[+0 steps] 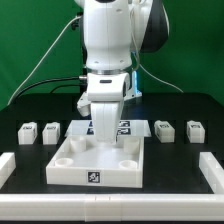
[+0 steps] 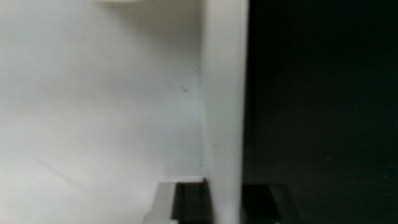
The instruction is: Assemble one leg
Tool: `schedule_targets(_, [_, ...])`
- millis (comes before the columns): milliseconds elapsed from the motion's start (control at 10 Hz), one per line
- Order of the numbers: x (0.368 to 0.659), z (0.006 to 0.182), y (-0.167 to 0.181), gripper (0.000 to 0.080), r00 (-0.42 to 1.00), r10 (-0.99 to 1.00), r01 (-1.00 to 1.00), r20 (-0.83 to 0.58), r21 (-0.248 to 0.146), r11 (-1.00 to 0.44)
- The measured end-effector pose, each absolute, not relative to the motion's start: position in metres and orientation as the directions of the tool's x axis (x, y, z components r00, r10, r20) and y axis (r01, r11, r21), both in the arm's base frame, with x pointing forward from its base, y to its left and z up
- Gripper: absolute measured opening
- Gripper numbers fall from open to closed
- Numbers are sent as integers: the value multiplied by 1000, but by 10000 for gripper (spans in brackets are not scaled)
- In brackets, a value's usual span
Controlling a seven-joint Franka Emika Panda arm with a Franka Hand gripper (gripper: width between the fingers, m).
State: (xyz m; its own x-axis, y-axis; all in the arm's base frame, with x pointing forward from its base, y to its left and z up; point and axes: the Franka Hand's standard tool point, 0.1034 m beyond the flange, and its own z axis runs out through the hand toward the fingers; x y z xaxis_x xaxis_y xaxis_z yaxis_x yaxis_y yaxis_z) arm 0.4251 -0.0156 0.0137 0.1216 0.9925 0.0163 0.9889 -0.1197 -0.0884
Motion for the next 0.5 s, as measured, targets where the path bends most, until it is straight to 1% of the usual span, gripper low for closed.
schedule_targets(300, [425, 14, -16, 63, 122, 992, 989, 16, -88, -120])
schedule_targets(400, [427, 13, -12, 64, 121, 993, 989, 17, -87, -119])
schedule_targets(500, [434, 13, -2, 64, 105, 994, 992, 22, -80, -102])
